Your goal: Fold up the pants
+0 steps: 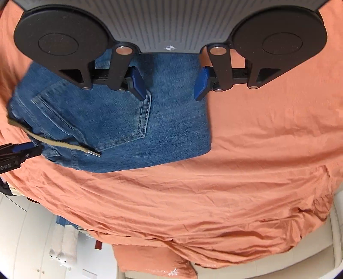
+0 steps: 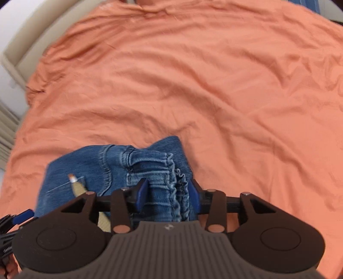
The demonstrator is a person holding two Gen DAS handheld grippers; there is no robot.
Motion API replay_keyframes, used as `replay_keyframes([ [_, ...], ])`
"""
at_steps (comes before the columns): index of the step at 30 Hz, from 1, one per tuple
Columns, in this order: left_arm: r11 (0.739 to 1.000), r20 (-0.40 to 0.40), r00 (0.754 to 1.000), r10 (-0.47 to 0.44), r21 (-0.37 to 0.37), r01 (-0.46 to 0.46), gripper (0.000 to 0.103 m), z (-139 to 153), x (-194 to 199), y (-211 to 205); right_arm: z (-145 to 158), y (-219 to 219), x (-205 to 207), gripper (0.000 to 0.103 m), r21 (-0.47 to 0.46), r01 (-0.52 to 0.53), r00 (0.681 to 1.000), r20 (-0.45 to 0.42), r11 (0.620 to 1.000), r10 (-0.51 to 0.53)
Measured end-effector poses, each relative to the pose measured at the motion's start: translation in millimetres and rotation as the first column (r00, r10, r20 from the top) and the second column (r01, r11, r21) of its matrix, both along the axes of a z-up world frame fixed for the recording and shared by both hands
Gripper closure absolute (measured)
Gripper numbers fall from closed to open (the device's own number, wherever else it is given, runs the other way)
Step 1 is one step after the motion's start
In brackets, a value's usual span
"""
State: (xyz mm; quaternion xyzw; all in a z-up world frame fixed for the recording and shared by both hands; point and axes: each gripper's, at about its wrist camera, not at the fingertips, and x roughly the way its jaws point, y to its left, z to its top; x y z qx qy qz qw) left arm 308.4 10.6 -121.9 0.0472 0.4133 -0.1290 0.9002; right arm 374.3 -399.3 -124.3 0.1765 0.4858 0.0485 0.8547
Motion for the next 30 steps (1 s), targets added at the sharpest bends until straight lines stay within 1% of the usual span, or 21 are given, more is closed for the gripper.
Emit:
replay_keyframes([
  [2,1.000,0.010,1.000,-0.011,-0.005,0.011,0.042,9,-15,3,10,-7,-22,0.063,0.033,0.006,1.000,0.030,0.999,-0.007],
  [5,0.999,0.004,0.999,-0.036,-0.001,0.036,0.042,18,-40,12,17,-13,-59,0.061,0.075,0.030,0.998,0.061,0.997,-0.035],
  [7,0.998,-0.005,0.998,-0.064,0.020,0.064,0.042,20,-58,14,21,-6,-83,0.062,0.065,0.018,0.994,0.108,0.998,-0.025],
  [8,0.996,-0.010,0.996,-0.084,0.040,0.084,0.042,19,-67,13,23,1,-93,0.063,0.047,-0.008,0.991,0.136,0.999,0.001],
  [9,0.993,-0.016,0.995,-0.103,0.061,0.104,0.042,18,-76,13,24,9,-102,0.067,0.025,-0.032,0.985,0.170,0.999,0.027],
  [10,0.989,-0.023,0.992,-0.121,0.084,0.123,0.042,15,-84,11,25,17,-109,0.077,0.012,-0.045,0.979,0.200,0.999,0.042],
  [11,0.985,-0.029,0.991,-0.133,0.106,0.135,0.041,12,-92,9,23,24,-114,0.079,0.012,-0.061,0.975,0.216,0.998,0.057],
  [13,0.981,-0.039,0.991,-0.132,0.140,0.136,0.039,3,-103,6,14,32,-117,0.081,0.016,-0.063,0.974,0.221,0.998,0.058],
  [16,0.975,-0.035,0.993,-0.110,0.192,0.115,0.040,-14,-109,-1,-4,38,-113,0.081,-0.001,-0.032,0.983,0.181,1.000,0.031],
  [17,0.974,-0.028,0.996,-0.090,0.205,0.094,0.043,-19,-108,-2,-8,38,-112,0.081,-0.005,-0.025,0.985,0.172,1.000,0.026],
  [18,0.974,-0.021,0.997,-0.079,0.209,0.082,0.049,-23,-107,-3,-10,37,-110,0.082,-0.007,-0.022,0.986,0.166,1.000,0.023],
  [19,0.976,-0.011,0.997,-0.077,0.203,0.077,0.068,-24,-106,-3,-12,37,-109,0.083,-0.013,-0.024,0.987,0.161,1.000,0.025],
  [20,0.979,-0.014,0.996,-0.086,0.185,0.087,0.078,-24,-105,-3,-11,38,-108,0.083,-0.023,-0.027,0.987,0.156,0.999,0.031],
  [21,0.977,-0.013,0.996,-0.086,0.196,0.087,0.080,-23,-106,-3,-10,38,-107,0.083,-0.034,-0.035,0.988,0.148,0.999,0.040],
  [23,0.959,-0.015,0.992,-0.124,0.255,0.123,0.082,-22,-109,-6,-9,43,-106,0.083,-0.089,-0.075,0.988,0.127,0.993,0.086],
  [24,0.949,-0.032,0.990,-0.137,0.282,0.140,0.082,-25,-108,-6,-11,47,-104,0.083,-0.128,-0.105,0.986,0.113,0.986,0.120],
  [25,0.947,-0.057,0.989,-0.135,0.287,0.145,0.082,-30,-107,-4,-16,53,-103,0.083,-0.170,-0.141,0.983,0.093,0.975,0.158],
  [27,0.956,-0.106,0.988,-0.114,0.259,0.138,0.083,-42,-102,1,-27,64,-102,0.083,-0.255,-0.212,0.970,0.065,0.943,0.235],
  [30,0.973,-0.130,0.988,-0.078,0.206,0.103,0.083,-52,-96,7,-38,76,-104,0.083,-0.346,-0.248,0.956,0.067,0.905,0.287],
])
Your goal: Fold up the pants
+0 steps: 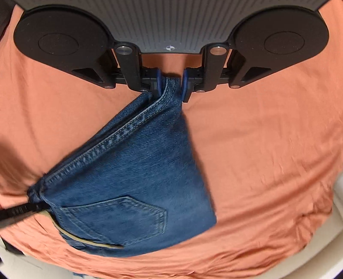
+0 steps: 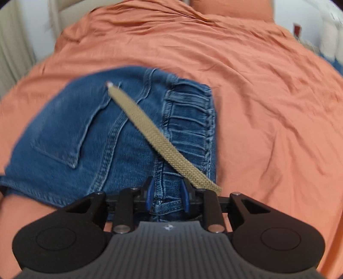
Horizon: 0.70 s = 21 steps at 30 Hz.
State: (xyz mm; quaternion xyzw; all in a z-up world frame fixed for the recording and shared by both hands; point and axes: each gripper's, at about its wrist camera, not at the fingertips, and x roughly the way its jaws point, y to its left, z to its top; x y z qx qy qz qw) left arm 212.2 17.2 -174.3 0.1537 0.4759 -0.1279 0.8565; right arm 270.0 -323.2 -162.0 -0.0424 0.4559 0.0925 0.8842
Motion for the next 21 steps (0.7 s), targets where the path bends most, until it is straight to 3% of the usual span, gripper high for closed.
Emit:
replay_keyframes([
  [6,0.995,-0.057,0.996,0.070,-0.067,-0.074,0.081,11,1,9,1,9,3,0.083,-0.066,-0.020,1.000,-0.004,0.998,0.020],
  [9,0.988,-0.049,0.992,0.118,-0.097,-0.122,0.079,25,-10,10,8,15,2,0.081,-0.096,-0.036,0.999,-0.009,0.995,0.035],
  [12,0.983,-0.017,0.993,0.118,-0.140,-0.120,0.067,43,-25,12,21,18,0,0.077,-0.137,-0.073,0.997,0.004,0.988,0.074],
  [14,0.978,0.004,0.993,0.120,-0.174,-0.117,0.062,55,-28,14,32,17,-3,0.068,-0.156,-0.081,0.996,0.028,0.984,0.086],
  [18,0.964,0.023,0.990,0.140,-0.229,-0.131,0.053,72,-10,16,56,12,-1,0.065,-0.123,-0.072,0.995,0.062,0.990,0.080],
  [21,0.964,0.044,0.986,0.161,-0.223,-0.147,0.051,77,15,13,69,16,9,0.065,-0.113,-0.062,0.992,0.099,0.992,0.073],
])
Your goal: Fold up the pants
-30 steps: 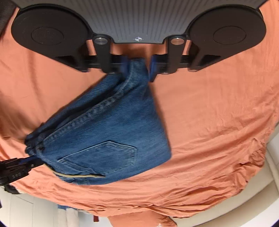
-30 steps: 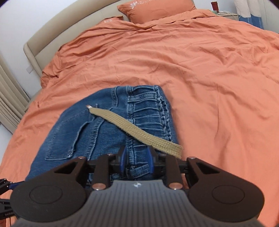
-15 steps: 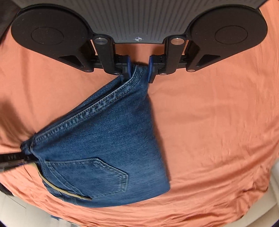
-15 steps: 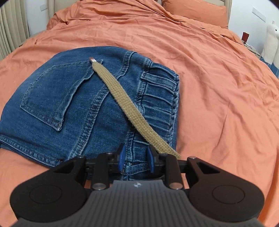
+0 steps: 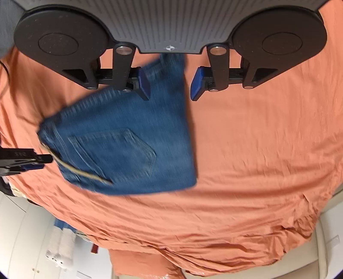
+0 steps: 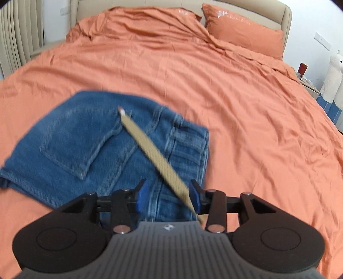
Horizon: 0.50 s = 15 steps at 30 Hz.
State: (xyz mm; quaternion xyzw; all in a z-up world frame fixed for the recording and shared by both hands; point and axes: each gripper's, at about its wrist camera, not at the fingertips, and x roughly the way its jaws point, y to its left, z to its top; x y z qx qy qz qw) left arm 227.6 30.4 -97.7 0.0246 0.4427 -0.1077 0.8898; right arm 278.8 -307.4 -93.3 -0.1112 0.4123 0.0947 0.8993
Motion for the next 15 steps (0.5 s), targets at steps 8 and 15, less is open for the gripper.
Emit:
replay_keyframes([
  [8,0.999,0.014,1.000,-0.005,0.033,0.004,0.047,-17,67,-7,-7,1,57,0.060,0.047,0.059,0.998,0.029,0.997,-0.060],
  [15,0.994,-0.030,0.999,-0.041,0.095,0.044,0.047,-42,101,-19,-42,3,95,0.059,0.012,0.028,0.999,-0.022,1.000,-0.028],
])
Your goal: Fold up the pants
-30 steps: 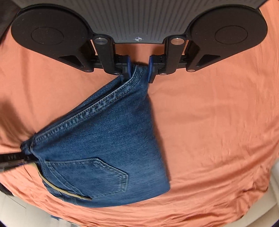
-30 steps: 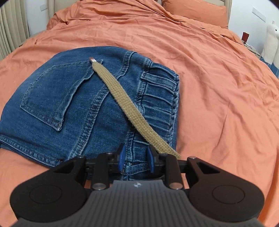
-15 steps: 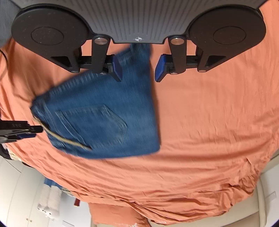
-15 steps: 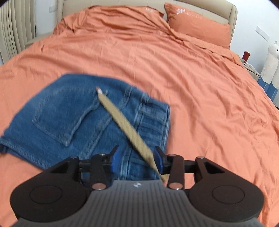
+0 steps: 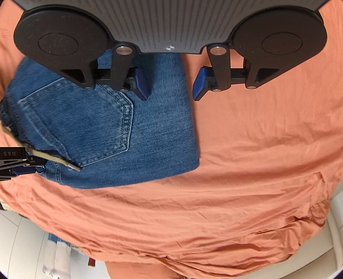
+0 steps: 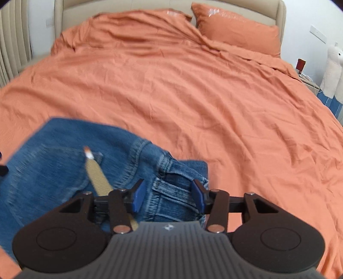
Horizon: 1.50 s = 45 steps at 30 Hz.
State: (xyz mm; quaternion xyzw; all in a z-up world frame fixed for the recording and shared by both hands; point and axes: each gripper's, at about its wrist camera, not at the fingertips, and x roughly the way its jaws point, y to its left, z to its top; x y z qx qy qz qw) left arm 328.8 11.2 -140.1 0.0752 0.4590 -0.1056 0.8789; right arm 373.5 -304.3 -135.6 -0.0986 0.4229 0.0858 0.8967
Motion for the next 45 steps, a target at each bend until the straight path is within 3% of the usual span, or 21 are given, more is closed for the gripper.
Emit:
replay_keyframes([
  [3,1.000,-0.017,1.000,-0.005,0.003,0.005,0.046,-9,8,-2,-15,-3,8,0.056,-0.011,0.004,1.000,-0.012,1.000,-0.004],
  [4,1.000,-0.020,1.000,-0.004,0.005,0.004,0.044,-11,10,-3,-20,-6,12,0.047,-0.010,0.026,0.999,-0.020,1.000,-0.026],
  [8,1.000,-0.028,0.999,0.016,-0.017,-0.016,0.038,-11,13,2,-32,-41,23,0.036,0.178,0.155,0.983,-0.121,0.972,-0.135],
  [11,0.994,-0.020,0.999,0.039,-0.106,-0.040,0.036,-6,12,15,-28,-49,21,0.035,0.235,0.187,0.977,-0.145,0.954,-0.156],
  [14,0.969,-0.043,0.996,0.082,-0.231,-0.089,0.031,-2,11,35,-14,-55,11,0.035,0.296,0.189,0.977,-0.156,0.936,-0.147],
  [18,0.926,-0.071,0.989,0.132,-0.347,-0.149,0.030,2,9,55,1,-80,-6,0.035,0.373,0.217,0.970,-0.184,0.902,-0.157],
  [23,0.855,-0.150,0.976,0.159,-0.473,-0.212,0.029,-13,10,70,-7,-116,-26,0.036,0.516,0.308,0.941,-0.291,0.799,-0.174],
  [29,0.729,-0.278,0.945,0.174,-0.608,-0.314,0.029,-50,20,89,-38,-132,-29,0.047,0.636,0.361,0.918,-0.370,0.682,-0.141],
  [31,0.691,-0.299,0.939,0.167,-0.644,-0.328,0.030,-60,23,95,-45,-133,-26,0.047,0.655,0.363,0.918,-0.373,0.663,-0.134],
  [36,0.594,-0.348,0.925,0.150,-0.716,-0.366,0.040,-80,30,108,-74,-143,-16,0.045,0.727,0.401,0.903,-0.415,0.558,-0.108],
  [37,0.582,-0.353,0.924,0.147,-0.724,-0.370,0.045,-83,31,107,-78,-144,-15,0.046,0.738,0.396,0.906,-0.412,0.546,-0.100],
  [41,0.559,-0.367,0.921,0.130,-0.740,-0.374,0.072,-92,36,100,-85,-143,-12,0.051,0.768,0.370,0.918,-0.388,0.522,-0.080],
  [45,0.579,-0.332,0.931,0.151,-0.734,-0.356,0.084,-84,33,95,-73,-138,-16,0.066,0.761,0.311,0.940,-0.334,0.569,-0.068],
])
